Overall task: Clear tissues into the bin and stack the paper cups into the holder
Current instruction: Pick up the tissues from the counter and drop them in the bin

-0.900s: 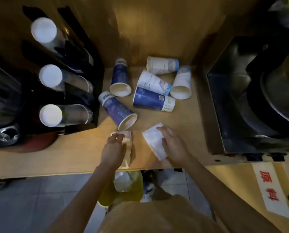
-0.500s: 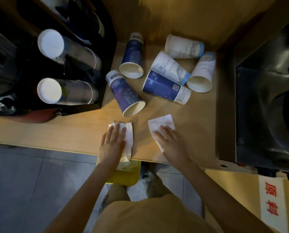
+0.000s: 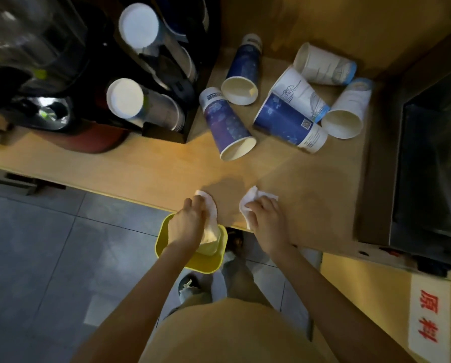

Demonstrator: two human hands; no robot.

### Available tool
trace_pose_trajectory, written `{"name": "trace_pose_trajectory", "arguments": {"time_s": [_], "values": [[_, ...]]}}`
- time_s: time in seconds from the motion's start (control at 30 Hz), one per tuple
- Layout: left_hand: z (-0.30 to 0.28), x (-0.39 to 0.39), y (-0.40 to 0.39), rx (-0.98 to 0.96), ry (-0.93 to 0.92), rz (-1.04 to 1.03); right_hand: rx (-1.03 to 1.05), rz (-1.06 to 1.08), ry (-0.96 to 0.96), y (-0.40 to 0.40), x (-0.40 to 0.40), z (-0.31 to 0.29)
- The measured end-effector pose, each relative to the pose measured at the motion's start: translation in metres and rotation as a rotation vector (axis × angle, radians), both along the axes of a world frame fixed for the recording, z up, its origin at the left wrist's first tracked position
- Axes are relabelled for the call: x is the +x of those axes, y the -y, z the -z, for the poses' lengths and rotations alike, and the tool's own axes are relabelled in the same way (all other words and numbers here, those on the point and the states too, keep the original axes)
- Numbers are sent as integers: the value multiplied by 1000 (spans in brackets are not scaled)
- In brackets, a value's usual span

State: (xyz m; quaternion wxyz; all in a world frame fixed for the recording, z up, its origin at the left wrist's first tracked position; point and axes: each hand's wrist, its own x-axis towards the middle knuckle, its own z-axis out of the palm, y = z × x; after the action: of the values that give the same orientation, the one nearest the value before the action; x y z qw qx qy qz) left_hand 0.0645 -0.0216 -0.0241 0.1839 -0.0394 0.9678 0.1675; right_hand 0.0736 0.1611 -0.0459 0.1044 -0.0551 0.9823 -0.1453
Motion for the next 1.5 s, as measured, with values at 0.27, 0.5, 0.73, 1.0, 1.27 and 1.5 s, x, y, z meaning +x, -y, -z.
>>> {"name": "trace_pose_trajectory", "arguments": {"time_s": [0.27,0.5,0.73,1.0,1.27,1.5], "values": [[5,41,69,175,-28,-164,-365,73,164,80,42,-11],[22,90,120,288,-49,-262,-635,157,291,130,91,-11],[61,121,130,405,64,-394,-569,199,305,136,102,30],[177,127,138,351,108,-335,-547,318,387,140,91,151],[319,107,128,171,235,-162,-440,249,443,147,93,314],[436,94,107,146,375,-116,-127,33,381,145,89,435]]}}
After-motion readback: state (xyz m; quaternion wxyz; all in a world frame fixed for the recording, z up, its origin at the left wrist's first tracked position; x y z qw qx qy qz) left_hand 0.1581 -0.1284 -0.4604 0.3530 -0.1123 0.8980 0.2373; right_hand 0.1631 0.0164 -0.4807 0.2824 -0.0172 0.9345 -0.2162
